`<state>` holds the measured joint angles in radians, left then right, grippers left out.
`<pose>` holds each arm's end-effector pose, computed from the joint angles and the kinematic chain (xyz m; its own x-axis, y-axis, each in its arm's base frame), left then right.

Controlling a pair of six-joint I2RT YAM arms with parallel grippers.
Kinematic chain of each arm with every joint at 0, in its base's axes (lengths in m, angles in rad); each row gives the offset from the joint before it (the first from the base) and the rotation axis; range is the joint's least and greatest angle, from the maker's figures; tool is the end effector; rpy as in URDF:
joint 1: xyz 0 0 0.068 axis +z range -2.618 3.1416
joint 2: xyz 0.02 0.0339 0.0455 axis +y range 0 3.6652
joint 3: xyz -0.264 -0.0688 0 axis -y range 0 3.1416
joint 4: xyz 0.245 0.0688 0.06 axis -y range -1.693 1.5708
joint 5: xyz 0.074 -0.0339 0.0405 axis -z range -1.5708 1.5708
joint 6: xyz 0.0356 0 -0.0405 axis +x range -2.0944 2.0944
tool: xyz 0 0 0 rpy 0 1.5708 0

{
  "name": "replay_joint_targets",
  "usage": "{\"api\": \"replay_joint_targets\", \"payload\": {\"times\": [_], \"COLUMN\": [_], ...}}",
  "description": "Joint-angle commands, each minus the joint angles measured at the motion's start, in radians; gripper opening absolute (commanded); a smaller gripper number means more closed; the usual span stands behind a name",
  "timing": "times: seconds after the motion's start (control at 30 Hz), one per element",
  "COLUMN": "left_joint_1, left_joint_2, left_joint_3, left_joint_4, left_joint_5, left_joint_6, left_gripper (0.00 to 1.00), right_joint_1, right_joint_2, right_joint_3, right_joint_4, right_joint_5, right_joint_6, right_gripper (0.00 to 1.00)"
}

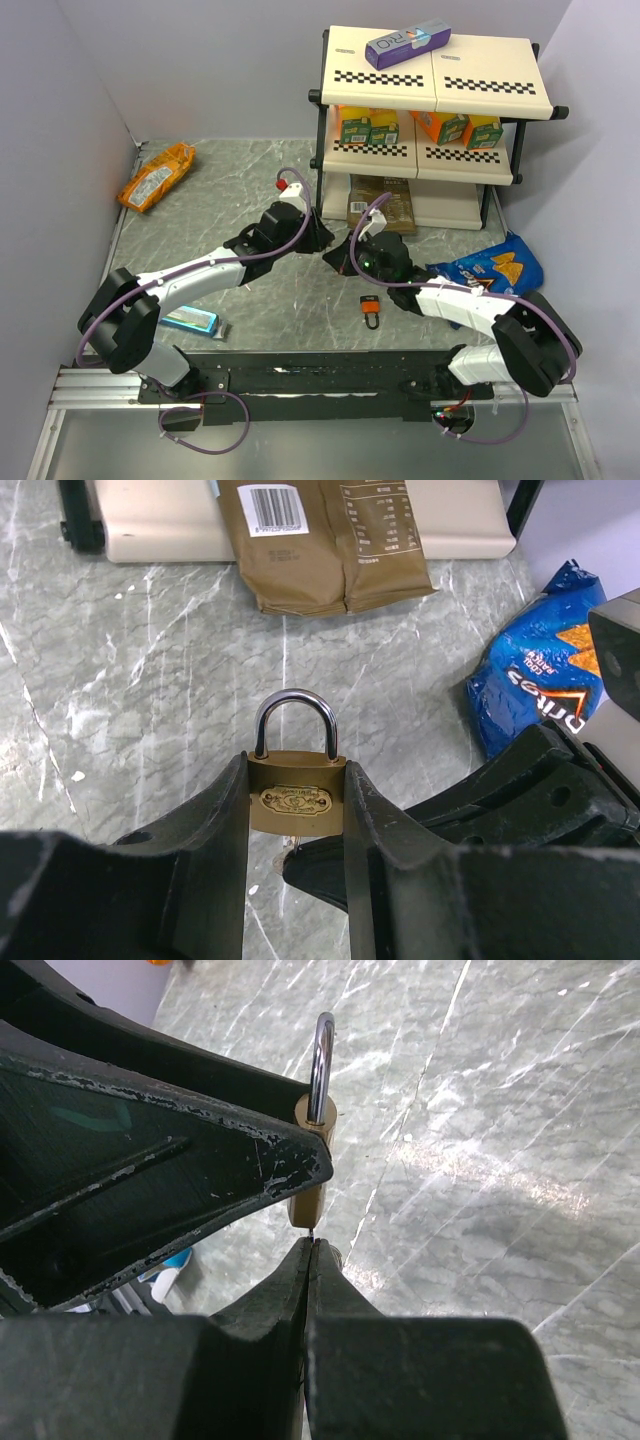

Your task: Unlock with the key

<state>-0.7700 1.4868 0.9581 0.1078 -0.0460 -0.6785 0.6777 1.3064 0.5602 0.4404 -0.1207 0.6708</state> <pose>0.2450 -0.2353 0.2600 -0.6459 -0.2470 -0.7224 0.3338 0.7596 -0.5582 0.2122 0.1763 0.2131 -0.6262 0.2881 -0.7244 -0.4119 0.6667 0.6212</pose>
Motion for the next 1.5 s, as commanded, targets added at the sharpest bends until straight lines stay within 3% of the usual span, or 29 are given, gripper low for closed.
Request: {"api": "replay_joint_targets", "payload": {"times": [0.0, 0.6, 1.47], "left_joint_1": [-0.029, -0.034, -0.077], "left_joint_2": [-0.014, -0.011, 0.024], "left_joint_3": [0.025, 0.025, 0.025], "left_joint_4": [-0.057, -0.057, -0.057], "left_joint_5": [0.067, 0.066, 0.106], "left_joint_6": [0.019, 0.017, -0.020], "left_gripper": [0.01, 0.01, 0.01], "right_joint_1": [-0.029, -0.036, -0.036], "right_joint_2": [-0.050, -0.093, -0.078], "right_joint_3": [0.003, -0.003, -0.008], "right_joint_4": [0.101, 0.075, 0.287], "right_joint_5": [0.087, 0.102, 0.176], "right_joint_6": [-0.008, -0.025, -0.097], "right_gripper": [0.00, 0.00, 0.00]}}
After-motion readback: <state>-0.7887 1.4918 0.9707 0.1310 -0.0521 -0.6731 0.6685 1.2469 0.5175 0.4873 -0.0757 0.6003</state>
